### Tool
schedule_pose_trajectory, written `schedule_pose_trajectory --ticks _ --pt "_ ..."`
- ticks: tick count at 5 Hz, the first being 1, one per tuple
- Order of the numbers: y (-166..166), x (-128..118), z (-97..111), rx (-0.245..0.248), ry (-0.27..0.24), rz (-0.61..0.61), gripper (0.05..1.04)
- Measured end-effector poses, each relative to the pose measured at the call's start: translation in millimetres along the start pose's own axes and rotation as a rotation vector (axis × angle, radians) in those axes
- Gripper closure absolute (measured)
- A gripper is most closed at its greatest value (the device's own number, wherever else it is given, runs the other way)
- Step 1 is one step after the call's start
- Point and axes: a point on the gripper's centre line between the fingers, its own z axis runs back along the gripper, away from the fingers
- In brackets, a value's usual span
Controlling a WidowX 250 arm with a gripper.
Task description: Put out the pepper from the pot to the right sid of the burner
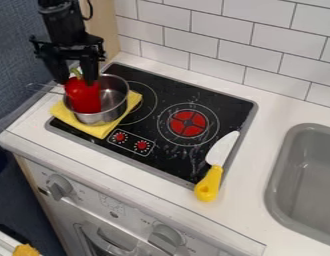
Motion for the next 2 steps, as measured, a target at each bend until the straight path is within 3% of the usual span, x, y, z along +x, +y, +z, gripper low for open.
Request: schedule_pose_trajectory --ticks 1,2 --pt "0.9 0.3 -2.2 0.001 0.003 0.001 0.717" --pt "-0.3 1.4 -2.1 -0.007 -0.003 0.002 0.852"
